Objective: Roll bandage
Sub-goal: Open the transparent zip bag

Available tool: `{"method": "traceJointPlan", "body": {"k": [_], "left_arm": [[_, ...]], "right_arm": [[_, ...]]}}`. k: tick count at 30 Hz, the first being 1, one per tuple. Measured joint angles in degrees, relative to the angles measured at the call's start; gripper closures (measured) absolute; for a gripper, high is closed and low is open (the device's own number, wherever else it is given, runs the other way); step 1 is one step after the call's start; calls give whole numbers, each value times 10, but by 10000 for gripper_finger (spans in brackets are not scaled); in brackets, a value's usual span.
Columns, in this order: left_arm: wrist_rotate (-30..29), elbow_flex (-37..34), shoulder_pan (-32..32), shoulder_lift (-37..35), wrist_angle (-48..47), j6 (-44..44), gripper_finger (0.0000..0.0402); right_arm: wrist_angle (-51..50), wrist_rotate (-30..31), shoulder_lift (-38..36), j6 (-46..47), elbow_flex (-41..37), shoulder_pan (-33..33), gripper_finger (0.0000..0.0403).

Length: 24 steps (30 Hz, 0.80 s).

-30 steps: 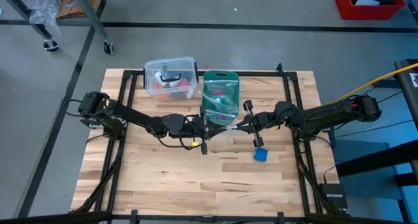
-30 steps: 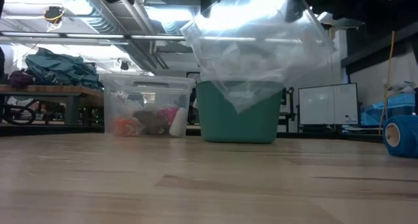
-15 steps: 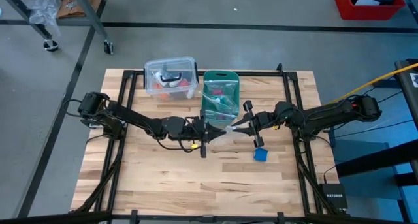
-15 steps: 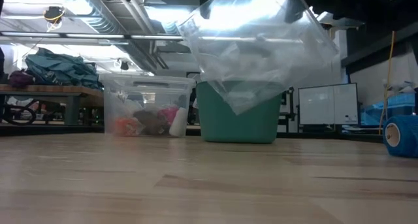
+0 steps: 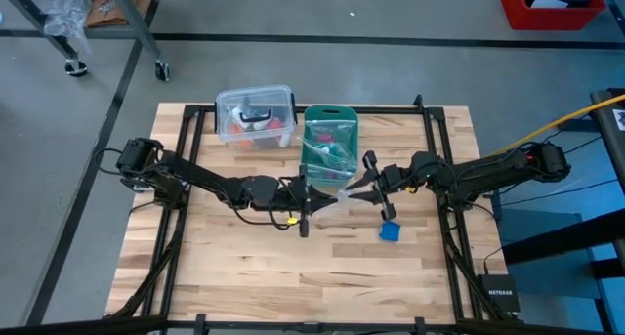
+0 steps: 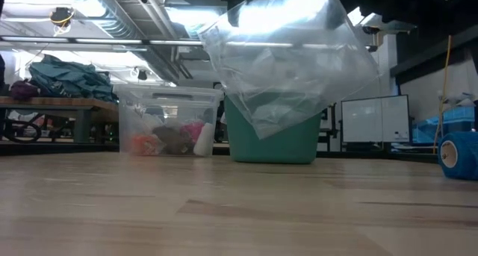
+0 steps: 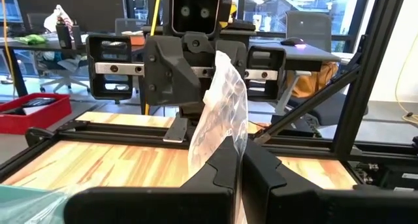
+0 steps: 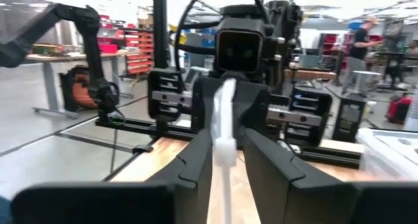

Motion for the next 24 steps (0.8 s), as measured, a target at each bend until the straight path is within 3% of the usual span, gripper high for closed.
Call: {"method": "traceJointPlan", "body": {"k": [5,15,24], "left_arm": [[0,0,1,0,1,0,401],[0,0,1,0,1,0,401],[-10,0,1,0,8,0,401]], "right_arm": [[-4,-11,0,20,0,0,319],[-7,-15,0,21,0,0,380],[-19,-15,0,21,0,0,371]]}}
